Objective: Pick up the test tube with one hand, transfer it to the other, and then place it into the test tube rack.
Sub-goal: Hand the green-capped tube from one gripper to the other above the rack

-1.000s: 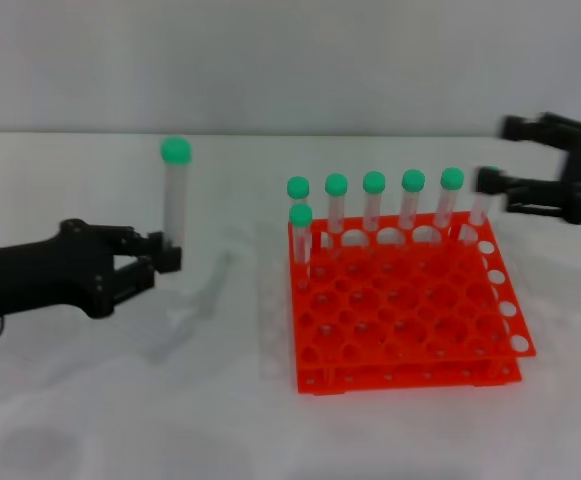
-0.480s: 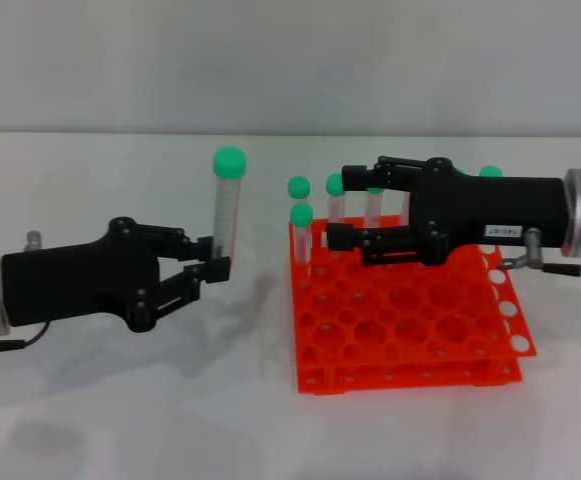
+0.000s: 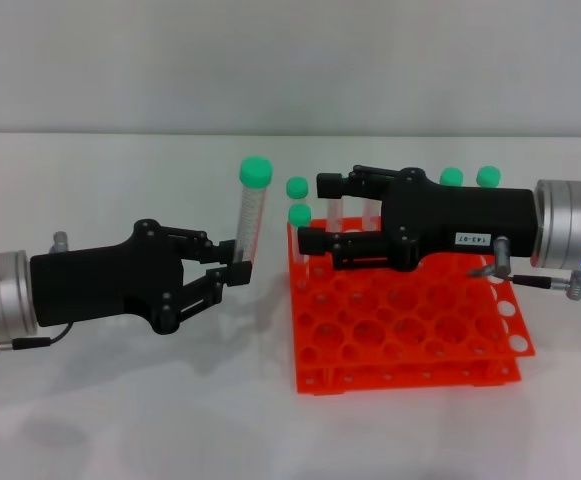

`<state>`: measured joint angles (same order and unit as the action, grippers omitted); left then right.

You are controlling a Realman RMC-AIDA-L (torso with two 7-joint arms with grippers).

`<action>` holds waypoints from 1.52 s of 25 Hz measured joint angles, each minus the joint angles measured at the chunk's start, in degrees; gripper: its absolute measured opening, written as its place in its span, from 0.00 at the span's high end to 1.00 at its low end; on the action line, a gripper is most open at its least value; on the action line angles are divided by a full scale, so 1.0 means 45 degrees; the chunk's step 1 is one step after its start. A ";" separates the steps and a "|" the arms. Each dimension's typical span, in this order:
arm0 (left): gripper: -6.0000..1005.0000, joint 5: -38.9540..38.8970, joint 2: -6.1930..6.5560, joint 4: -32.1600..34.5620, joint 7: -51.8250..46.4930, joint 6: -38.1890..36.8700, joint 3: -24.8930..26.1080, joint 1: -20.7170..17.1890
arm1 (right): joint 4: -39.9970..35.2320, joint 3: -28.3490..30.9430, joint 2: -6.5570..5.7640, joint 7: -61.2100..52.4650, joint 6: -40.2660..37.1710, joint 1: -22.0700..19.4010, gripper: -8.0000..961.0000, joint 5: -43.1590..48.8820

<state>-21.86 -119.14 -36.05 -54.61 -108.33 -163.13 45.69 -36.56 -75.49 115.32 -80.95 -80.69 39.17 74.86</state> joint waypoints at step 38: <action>0.81 0.0120 0.0024 0.1312 0.0552 0.1379 0.0000 0.0387 | -0.0004 -0.3320 0.0193 0.1927 0.2386 -0.0310 0.49 -0.3362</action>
<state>-21.32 -119.03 -30.15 -52.13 -102.12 -163.12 47.43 -36.58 -90.43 116.19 -72.28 -69.95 37.78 59.73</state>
